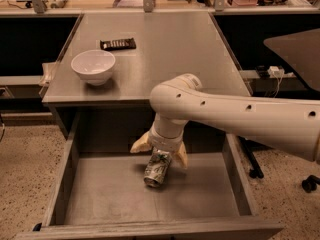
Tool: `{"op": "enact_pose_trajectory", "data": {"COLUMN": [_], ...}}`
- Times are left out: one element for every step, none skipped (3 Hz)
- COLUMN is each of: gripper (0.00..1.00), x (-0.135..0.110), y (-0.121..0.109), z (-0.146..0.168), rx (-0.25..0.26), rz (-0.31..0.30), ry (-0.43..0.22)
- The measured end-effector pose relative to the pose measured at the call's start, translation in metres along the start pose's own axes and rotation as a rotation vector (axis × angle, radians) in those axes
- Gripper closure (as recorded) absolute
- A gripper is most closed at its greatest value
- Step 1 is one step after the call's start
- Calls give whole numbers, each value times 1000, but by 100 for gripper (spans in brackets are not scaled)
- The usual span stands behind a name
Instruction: Pick 7up can from top drawer and place on counter
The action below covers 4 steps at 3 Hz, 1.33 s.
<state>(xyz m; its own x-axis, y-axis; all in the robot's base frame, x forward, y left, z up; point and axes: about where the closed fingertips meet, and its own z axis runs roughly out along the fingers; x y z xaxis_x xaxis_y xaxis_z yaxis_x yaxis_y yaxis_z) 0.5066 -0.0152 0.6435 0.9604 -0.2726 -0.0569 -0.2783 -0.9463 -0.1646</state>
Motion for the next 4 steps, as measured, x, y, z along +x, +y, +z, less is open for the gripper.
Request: {"op": "enact_pose_trajectory", "data": {"gripper": [22, 53, 76, 98], "x": [-8, -18, -22, -15], "y": [-3, -9, -14, -2], "z": [29, 22, 0, -52], "rx": [-4, -12, -11, 10], "rz": [6, -2, -12, -5], "ry": [-64, -94, -72, 4]}}
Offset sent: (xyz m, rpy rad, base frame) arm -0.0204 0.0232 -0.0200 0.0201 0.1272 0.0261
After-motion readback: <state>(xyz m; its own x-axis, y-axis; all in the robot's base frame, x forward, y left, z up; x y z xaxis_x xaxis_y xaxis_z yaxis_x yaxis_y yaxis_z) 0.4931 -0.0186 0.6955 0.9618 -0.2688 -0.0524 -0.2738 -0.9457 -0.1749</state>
